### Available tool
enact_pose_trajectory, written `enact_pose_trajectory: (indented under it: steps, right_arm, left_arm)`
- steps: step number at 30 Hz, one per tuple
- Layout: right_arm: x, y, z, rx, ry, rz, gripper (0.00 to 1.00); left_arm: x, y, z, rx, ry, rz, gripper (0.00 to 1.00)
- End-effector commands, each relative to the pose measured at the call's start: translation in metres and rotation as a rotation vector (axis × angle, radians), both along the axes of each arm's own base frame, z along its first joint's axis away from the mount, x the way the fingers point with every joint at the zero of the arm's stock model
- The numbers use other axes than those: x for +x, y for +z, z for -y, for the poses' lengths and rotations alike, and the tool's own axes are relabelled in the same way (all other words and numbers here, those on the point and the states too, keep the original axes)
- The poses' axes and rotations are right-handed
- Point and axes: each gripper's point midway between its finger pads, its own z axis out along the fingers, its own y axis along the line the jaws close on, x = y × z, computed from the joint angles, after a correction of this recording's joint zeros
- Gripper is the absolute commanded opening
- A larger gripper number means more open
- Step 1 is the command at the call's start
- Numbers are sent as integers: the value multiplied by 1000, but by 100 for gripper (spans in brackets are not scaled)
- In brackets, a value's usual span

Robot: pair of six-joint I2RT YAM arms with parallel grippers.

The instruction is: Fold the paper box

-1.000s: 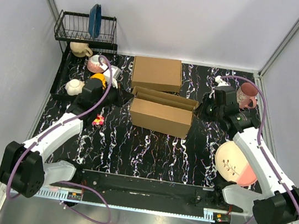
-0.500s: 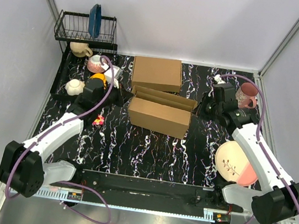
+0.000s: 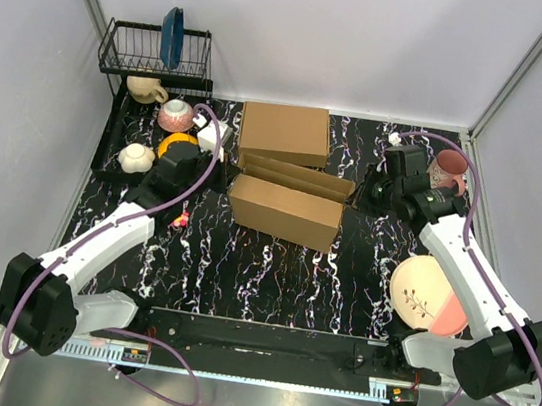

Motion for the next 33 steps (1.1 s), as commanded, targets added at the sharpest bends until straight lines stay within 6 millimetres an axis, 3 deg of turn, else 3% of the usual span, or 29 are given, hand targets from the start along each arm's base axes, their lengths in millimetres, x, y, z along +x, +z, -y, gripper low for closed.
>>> enact_pose_trajectory:
  steps: [1,33]
  right_arm:
    - [5,35,-32,164,58,32,0]
    - [13,35,-55,442,58,-136,0]
  left_arm:
    - [-6,7,18,21,-68,12,2]
    - [-13,-21,32,241,-95,10,1]
